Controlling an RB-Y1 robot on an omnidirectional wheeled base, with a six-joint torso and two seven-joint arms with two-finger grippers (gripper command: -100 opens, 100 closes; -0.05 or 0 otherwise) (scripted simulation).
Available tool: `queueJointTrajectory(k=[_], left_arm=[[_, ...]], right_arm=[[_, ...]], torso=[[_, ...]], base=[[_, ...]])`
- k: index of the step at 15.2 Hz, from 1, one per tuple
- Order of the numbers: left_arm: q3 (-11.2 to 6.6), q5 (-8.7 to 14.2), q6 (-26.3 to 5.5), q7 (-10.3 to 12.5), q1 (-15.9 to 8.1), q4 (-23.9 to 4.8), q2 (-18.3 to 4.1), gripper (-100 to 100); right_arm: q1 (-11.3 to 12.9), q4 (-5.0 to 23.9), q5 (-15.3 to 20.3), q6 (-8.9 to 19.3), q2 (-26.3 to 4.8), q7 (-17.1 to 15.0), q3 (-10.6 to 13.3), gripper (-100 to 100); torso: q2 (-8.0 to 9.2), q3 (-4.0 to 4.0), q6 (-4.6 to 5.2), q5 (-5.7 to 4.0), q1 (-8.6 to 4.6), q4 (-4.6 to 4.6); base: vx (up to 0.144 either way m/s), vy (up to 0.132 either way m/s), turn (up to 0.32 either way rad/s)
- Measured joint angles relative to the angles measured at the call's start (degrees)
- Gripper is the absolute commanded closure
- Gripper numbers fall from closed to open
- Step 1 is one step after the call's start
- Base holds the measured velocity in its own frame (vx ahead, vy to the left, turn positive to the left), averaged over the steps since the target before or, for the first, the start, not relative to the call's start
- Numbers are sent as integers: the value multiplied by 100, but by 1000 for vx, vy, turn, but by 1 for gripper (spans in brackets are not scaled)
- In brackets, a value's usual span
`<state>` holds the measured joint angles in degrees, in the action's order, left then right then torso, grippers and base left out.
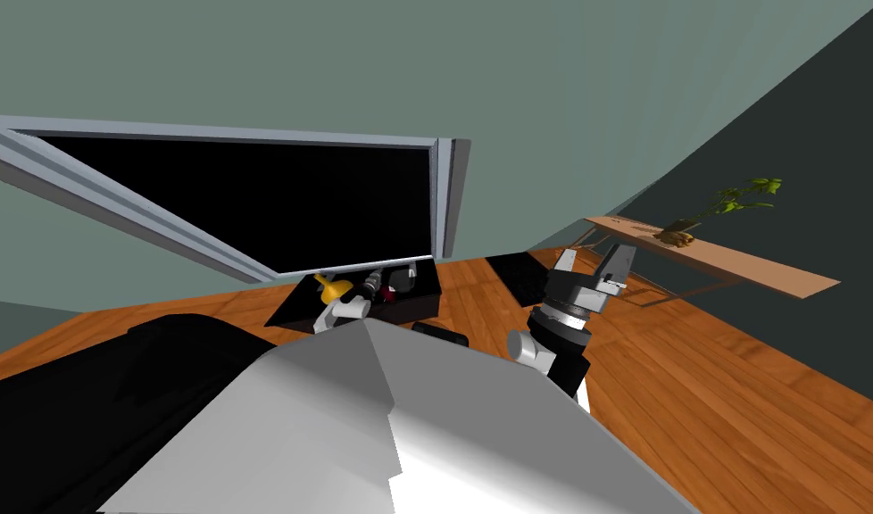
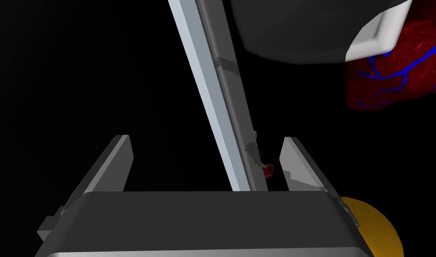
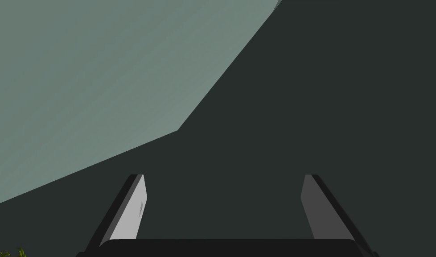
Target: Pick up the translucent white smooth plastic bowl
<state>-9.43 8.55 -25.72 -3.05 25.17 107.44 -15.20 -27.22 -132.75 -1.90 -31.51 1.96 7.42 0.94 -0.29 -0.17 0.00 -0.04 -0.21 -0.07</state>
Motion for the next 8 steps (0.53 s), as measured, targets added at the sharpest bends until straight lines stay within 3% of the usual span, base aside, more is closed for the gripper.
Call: queueJointTrajectory(k=[8], left_arm=[[-220, 212, -984, 165, -189, -463, 36, -100]], right_arm=[[0, 0, 0, 0, 0, 0, 0, 0]], torso=[[1, 0, 0, -2, -10, 0]], base=[[64, -74, 19]])
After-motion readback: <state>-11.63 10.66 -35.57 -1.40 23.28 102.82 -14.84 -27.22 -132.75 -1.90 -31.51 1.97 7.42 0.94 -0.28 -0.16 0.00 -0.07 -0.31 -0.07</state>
